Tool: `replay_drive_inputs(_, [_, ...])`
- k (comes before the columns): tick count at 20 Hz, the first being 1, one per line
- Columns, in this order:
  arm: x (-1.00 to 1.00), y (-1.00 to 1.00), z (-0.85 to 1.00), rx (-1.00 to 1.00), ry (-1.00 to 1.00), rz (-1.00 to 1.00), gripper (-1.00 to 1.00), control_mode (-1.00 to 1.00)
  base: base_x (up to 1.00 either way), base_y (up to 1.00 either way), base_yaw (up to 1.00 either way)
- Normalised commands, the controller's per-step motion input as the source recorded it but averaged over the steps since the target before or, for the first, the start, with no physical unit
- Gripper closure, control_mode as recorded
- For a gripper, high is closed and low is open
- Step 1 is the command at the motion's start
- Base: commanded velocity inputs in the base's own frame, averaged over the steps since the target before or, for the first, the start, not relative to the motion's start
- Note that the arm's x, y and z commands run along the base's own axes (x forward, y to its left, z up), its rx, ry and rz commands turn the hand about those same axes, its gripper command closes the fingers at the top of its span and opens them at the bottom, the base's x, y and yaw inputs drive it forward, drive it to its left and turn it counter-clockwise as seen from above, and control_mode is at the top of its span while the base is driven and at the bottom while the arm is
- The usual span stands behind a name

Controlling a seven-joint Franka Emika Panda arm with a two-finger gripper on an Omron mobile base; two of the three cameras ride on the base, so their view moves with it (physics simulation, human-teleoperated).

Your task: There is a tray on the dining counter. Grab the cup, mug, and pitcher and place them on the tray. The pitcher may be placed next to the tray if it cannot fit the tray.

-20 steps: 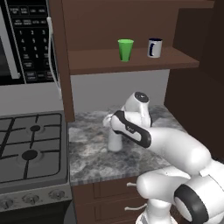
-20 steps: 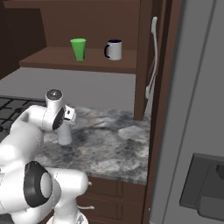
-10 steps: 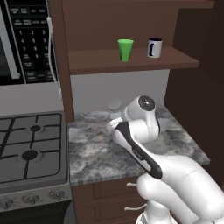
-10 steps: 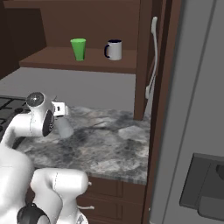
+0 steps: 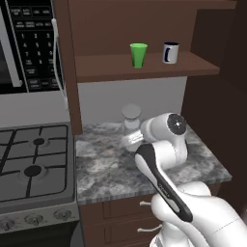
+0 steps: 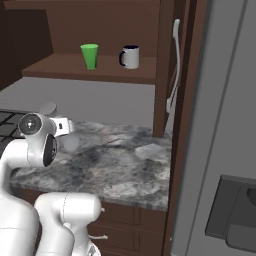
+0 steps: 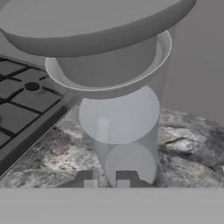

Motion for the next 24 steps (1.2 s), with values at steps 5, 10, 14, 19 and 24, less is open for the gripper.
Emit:
replay_drive_inputs(5, [-0.27,0.00,0.72,0.02,-0.03,0.00,1.00,-1.00,0.00,0.00,0.00])
replay_drive_inputs(10, [-0.50,-0.01,0.26,0.00,0.00,0.00,1.00,-1.00,0.00,0.00,0.00])
replay_drive_inputs(14, [-0.74,-0.01,0.12,0.02,0.07,-0.03,1.00,-1.00,0.00,0.00,0.00])
replay_drive_inputs(19, [-0.64,-0.01,0.17,0.03,0.04,0.00,1.00,-1.00,0.00,0.00,0.00])
replay_drive_inputs(24, [-0.54,-0.06,0.12,0.03,0.01,0.00,1.00,-1.00,0.00,0.00,0.00])
